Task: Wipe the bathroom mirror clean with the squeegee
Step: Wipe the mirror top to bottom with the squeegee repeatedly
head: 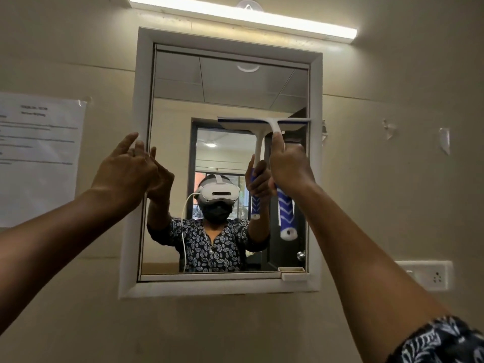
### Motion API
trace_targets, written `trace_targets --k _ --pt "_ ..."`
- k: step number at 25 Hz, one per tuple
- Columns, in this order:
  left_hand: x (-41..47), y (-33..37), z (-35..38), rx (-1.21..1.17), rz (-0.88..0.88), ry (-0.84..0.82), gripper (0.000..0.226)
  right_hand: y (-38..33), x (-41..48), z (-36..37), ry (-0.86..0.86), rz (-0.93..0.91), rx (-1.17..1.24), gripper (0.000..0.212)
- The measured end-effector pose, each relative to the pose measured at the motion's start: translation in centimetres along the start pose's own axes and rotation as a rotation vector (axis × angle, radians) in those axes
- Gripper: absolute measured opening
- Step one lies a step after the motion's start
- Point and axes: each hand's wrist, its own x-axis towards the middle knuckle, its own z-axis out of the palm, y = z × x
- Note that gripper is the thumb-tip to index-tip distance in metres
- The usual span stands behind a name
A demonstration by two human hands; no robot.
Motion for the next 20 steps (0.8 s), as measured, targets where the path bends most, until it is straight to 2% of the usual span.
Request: trace_targets --k 8,17,20 --pt "0.1 0.0 0.0 0.016 0.003 -0.010 0.049 2.5 -4.0 1.3 -0.021 0.048 0.053 0.056" --pt "-0.2 0.0 -0.6 -0.018 0.011 -0.004 0.041 2.7 -5.5 0.8 -0.040 0.113 0.041 0.048" --pt "-0.4 -0.2 -0.9 -0.034 0.011 -0.006 0.038 3.1 -6.7 0.9 -0.058 0.158 0.049 0.051"
